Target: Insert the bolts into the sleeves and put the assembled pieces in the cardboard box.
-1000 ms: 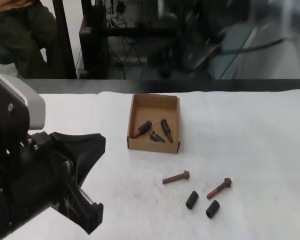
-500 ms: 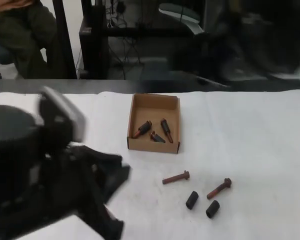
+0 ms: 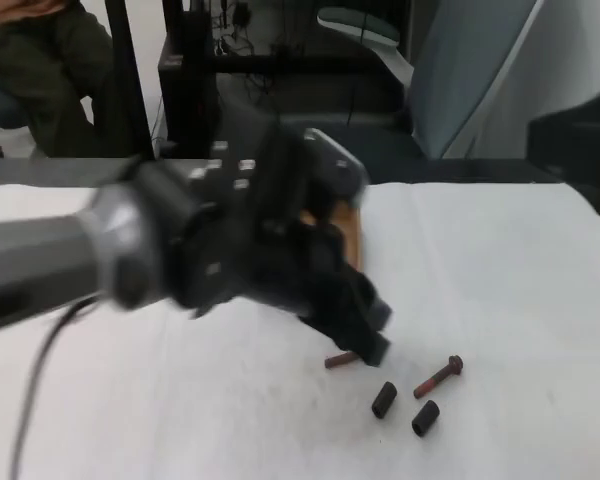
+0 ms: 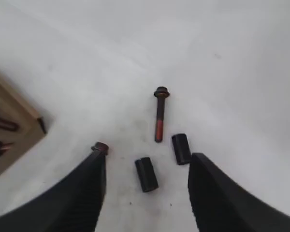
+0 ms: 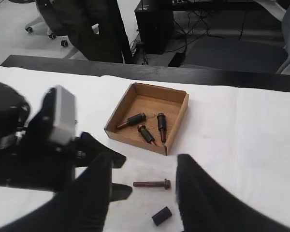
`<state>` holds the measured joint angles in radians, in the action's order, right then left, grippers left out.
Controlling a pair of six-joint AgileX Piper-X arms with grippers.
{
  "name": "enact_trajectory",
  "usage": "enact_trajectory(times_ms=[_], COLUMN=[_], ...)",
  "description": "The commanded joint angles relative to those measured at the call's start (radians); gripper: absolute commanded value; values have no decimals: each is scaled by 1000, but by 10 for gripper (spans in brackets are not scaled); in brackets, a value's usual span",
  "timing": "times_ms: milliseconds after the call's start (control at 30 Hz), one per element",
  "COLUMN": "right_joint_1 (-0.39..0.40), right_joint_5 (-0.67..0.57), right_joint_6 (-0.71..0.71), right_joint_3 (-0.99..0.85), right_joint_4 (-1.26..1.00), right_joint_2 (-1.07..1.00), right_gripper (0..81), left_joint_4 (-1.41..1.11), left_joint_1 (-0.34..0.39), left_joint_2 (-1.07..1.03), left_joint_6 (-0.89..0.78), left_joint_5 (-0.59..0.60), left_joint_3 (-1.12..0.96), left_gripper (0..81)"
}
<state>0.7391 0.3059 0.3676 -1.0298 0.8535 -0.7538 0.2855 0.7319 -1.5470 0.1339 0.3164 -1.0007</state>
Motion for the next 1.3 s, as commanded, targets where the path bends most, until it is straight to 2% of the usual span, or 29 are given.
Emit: enact_trajectory(times_ms=[0,133,333,600,833,1200,1267], right_joint_1=[-1,-1,-1,-1,-1,-1,-1], right_joint_5=[3,-35,-41,-42,-41,-41,-41], right_joint_6=[5,8,8,8,8,8,8], right_joint_3=[25,52,65,65,65,65,65], right_joint_4=[1,5,10,10,1,1,1], right_joint_2=[32,46,46,46,46,46,46], right_gripper=[413,413,413,413,413,413,413], left_joint_4=[154,278,438,412,524,555,549], left_joint_1=[48,71,81,83,112,118,118], left_joint_2=[-146,-273,-368,-384,-474,-551,-563], left_joint_6=[31,42,66,69,72,50,51], left_joint_5=[1,-3,-136,-138,-167,-204,-202], left_joint_3=[-145,-247,-354,-400,-507,-523,-523], left_gripper=[493,493,493,490,490,489,424])
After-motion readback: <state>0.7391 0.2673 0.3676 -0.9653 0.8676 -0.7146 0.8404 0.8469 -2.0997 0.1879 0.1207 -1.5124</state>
